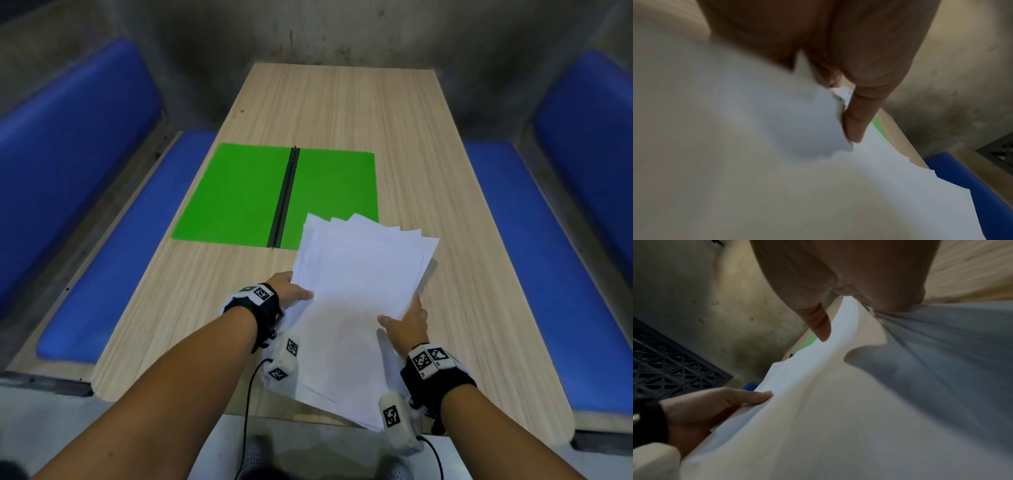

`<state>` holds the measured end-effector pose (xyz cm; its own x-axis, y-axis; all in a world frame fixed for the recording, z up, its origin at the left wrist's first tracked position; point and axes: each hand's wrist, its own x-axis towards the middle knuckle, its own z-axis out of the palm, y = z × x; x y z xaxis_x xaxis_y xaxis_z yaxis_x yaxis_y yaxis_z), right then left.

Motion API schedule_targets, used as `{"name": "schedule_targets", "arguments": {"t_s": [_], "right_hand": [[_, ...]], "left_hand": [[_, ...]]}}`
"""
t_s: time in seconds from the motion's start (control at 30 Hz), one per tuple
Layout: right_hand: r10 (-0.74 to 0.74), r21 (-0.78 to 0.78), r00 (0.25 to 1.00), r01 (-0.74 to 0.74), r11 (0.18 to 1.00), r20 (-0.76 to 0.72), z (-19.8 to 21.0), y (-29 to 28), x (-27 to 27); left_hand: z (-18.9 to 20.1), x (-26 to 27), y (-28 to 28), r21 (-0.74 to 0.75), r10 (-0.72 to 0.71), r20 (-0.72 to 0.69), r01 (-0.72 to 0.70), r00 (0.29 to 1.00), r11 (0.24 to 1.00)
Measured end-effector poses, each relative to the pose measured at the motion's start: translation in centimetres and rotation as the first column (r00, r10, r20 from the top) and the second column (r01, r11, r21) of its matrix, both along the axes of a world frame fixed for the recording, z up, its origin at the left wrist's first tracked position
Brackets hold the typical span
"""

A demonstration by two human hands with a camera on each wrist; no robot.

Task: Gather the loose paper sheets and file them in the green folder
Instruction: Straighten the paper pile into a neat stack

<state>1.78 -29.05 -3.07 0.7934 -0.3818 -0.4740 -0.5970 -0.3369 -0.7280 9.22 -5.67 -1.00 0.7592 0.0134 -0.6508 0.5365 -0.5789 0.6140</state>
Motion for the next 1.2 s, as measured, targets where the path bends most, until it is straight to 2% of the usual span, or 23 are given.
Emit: {"name": "schedule_targets", "arguments": {"t_s": [0.1,0.2,0.3,0.4,0.5,0.57,0.67,0.77,0.83,0.9,0.97,1.03,1.1,1.2], "right_hand": [[-0.021,0.061,0.999,0.018,0.998,0.048,-0.3,-0.4,-0.2],[-0.137,0.248,0.986,0.111,0.962,0.093,0.1,-1.7,0.2],[-0.308,0.436,0.941,0.221,0.872,0.138,1.6,-3.5,0.9],[-0.353,0.592,0.894,0.131,0.795,0.277,4.7,-4.0,1.7],[-0.325,0.546,0.834,0.034,0.837,0.445,8.4,-3.0,2.0],[-0.300,0.470,0.778,0.007,0.882,0.552,10.5,-2.0,1.8],[-0.271,0.401,0.703,-0.021,0.916,0.657,13.5,-0.6,1.5],[-0.278,0.411,0.583,-0.108,0.905,0.764,16.4,0.2,0.4],[-0.258,0.385,0.510,-0.159,0.909,0.820,17.7,0.7,-0.5],[-0.207,0.334,0.490,-0.187,0.924,0.847,18.0,1.1,-1.1],[-0.110,0.258,0.518,-0.222,0.941,0.848,17.2,1.2,-1.3],[-0.034,0.220,0.557,-0.271,0.937,0.829,16.3,1.0,-1.3],[0.019,0.174,0.559,-0.290,0.941,0.829,16.0,0.7,-1.2],[-0.024,0.214,0.537,-0.294,0.932,0.843,16.3,0.3,-0.7]], "left_hand": [[-0.1,-1.1,-0.3,-0.041,-0.002,0.134,0.007,0.991,0.999],[0.9,-2.7,-0.1,-0.219,0.077,0.302,-0.009,0.950,0.976],[3.2,-4.6,0.5,-0.511,0.204,0.335,-0.004,0.920,0.859],[4.8,-5.7,0.9,-0.619,0.271,0.351,0.005,0.896,0.785],[6.7,-6.4,0.6,-0.591,0.271,0.404,0.024,0.874,0.806],[7.7,-6.4,0.4,-0.494,0.239,0.496,0.045,0.835,0.868],[9.3,-6.5,0.2,-0.383,0.272,0.633,-0.012,0.725,0.924],[11.6,-6.9,-0.2,-0.390,0.339,0.754,-0.033,0.563,0.920],[12.7,-7.3,-0.2,-0.426,0.381,0.772,-0.031,0.509,0.904],[12.6,-7.6,0.1,-0.457,0.413,0.738,-0.054,0.533,0.888],[11.8,-7.7,0.4,-0.439,0.404,0.685,-0.100,0.606,0.893],[11.5,-7.6,0.4,-0.459,0.361,0.657,-0.030,0.662,0.888],[11.6,-7.3,0.4,-0.480,0.332,0.661,0.039,0.672,0.877],[12.2,-6.9,0.8,-0.551,0.386,0.663,0.069,0.642,0.832]]}}
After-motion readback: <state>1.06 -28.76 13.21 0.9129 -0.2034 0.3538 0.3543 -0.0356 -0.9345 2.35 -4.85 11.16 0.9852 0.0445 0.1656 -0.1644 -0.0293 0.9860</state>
